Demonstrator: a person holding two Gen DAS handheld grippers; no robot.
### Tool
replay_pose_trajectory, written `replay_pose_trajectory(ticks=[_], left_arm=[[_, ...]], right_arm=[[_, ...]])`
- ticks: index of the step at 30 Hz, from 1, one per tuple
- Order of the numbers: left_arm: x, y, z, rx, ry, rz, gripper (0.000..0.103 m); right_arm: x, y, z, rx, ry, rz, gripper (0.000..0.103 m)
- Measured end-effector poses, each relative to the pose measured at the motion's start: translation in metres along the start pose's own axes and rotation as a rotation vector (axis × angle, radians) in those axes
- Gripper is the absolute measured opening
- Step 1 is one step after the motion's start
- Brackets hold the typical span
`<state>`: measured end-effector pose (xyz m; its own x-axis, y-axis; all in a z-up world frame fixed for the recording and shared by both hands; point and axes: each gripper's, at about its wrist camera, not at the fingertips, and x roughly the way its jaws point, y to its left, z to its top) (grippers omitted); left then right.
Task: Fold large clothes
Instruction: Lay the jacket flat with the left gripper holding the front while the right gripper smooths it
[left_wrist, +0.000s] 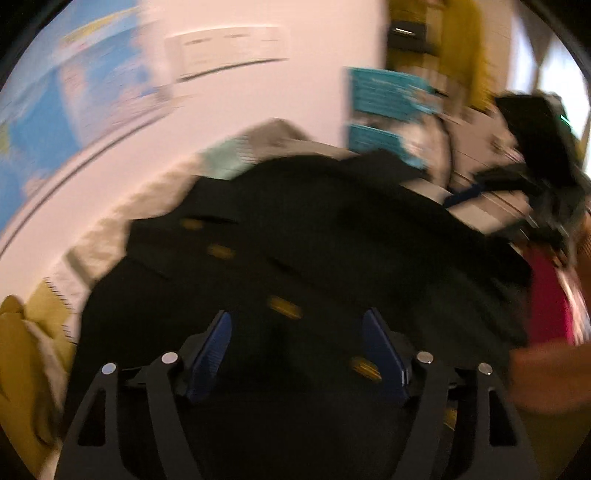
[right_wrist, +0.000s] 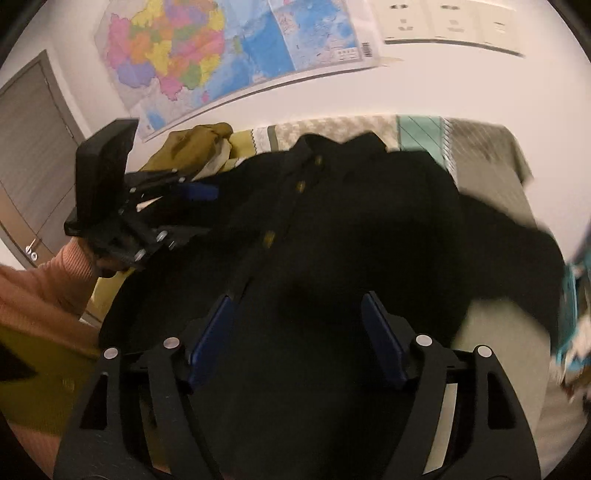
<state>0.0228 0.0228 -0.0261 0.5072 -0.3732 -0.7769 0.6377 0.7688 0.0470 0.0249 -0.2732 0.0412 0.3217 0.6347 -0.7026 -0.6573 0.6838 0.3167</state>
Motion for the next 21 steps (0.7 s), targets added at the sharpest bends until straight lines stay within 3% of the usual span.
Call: replay_pose_trajectory(ticks=[3,7,11,13,16,21], left_arm=[[-0.013,-0.054,-0.021,0.147,0.029,-0.053,0.073],[-0.019,-0.088,-0.042,0.201,0.054,-0.15,0.079],[-0.005,-0.1,-0.057,0.212,0.113,-0.114,0.077],[0.006,-0.093,-0.057,0.169,0.152,-0.101,0.05],[0.008,-0.081,-0.055,0.069,0.139,-0.125,0.033],[0.001,-0.075,-0.043,-0.022,0.098,-0.105,0.015]], right_arm=[[-0.026,0.003,-0.045,0.076,-0.039,-0.012,0.072],[-0.043,0.013,-0.085,0.126,-0.08,-0.01,0.075],[-0.025,0.042,-0.088,0.025,-0.05,-0.018,0.077],[-0.012,0.051,-0.085,-0.011,-0.036,-0.015,0.077],[0.011,0.062,-0.076,-0.046,-0.014,0.022,0.077],[0.033,0.075,-0.052,-0.079,-0.014,0.071,0.076]])
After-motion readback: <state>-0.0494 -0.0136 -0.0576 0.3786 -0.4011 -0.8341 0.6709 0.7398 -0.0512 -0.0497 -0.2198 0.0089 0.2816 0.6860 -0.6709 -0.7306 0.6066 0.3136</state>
